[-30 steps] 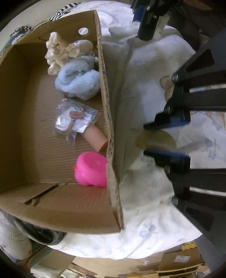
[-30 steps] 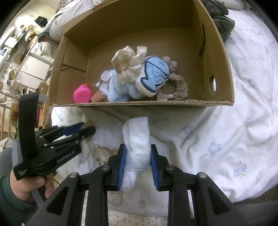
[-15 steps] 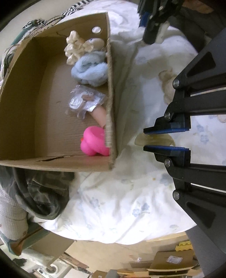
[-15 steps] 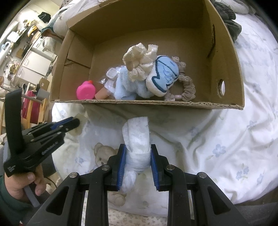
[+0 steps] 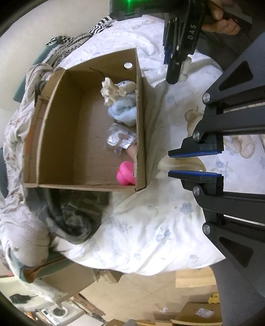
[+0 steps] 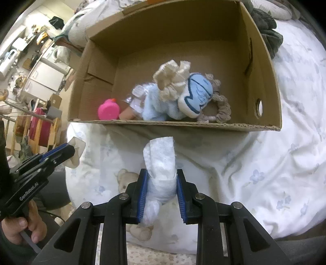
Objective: Organize soft objects
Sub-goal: 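Lift the white tissue with the right gripper and carry it over the box, then lower the tissue into the box and open the right gripper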
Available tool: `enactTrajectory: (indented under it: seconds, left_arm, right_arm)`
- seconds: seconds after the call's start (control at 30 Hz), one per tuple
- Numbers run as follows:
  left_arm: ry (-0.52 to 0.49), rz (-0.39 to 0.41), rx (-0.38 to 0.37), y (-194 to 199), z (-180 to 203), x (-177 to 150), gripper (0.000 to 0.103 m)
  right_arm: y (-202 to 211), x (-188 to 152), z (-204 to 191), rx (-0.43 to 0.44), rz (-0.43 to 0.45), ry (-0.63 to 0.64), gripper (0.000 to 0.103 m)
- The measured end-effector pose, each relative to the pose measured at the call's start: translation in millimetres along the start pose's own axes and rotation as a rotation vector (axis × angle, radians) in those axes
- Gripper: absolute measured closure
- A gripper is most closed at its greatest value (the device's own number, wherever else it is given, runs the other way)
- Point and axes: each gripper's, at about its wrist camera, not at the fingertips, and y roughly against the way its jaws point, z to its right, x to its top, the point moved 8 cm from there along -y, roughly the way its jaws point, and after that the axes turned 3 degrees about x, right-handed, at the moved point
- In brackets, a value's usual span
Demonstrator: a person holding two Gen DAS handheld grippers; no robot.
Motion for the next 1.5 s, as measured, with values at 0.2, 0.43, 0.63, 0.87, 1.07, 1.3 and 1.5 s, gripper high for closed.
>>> enactTrajectory:
  seconds: [0.2, 0.43, 0.63, 0.87, 1.07, 1.3, 1.5]
  left_arm:
    - [-0.008, 0.073, -0.017, 30, 8, 12, 0.092]
    - [-0.014, 0.175, -0.028, 63, 8, 50, 0.092]
    - [-0.032, 0.221, -0.057, 73, 13, 84, 0.092]
    - [-0.049, 0.239, -0.057, 66, 20, 115, 0.092]
    - [-0.042, 0.208, -0.095, 34, 24, 122, 0.092]
    - [-0.004, 0.138, -0.117, -14, 24, 109, 0.092]
    - [0.009, 0.132, -0.101, -26, 21, 108, 0.091]
  right_arm:
    - [21, 7, -9, 0.066, 0.067, 0.01, 0.074]
    - [58, 24, -22, 0.158, 0.191, 0.014, 0.074]
    - [90, 51, -24, 0.206, 0.281, -0.028, 0.074]
    - [95, 81, -8, 0.223, 0.316, -0.077, 0.074]
    - [81, 83, 28, 0.22, 0.336, -0.192, 0.074]
    - [62, 81, 52, 0.176, 0.298, -0.289, 0.074]
    - [51, 85, 53, 0.134, 0.278, -0.273, 0.074]
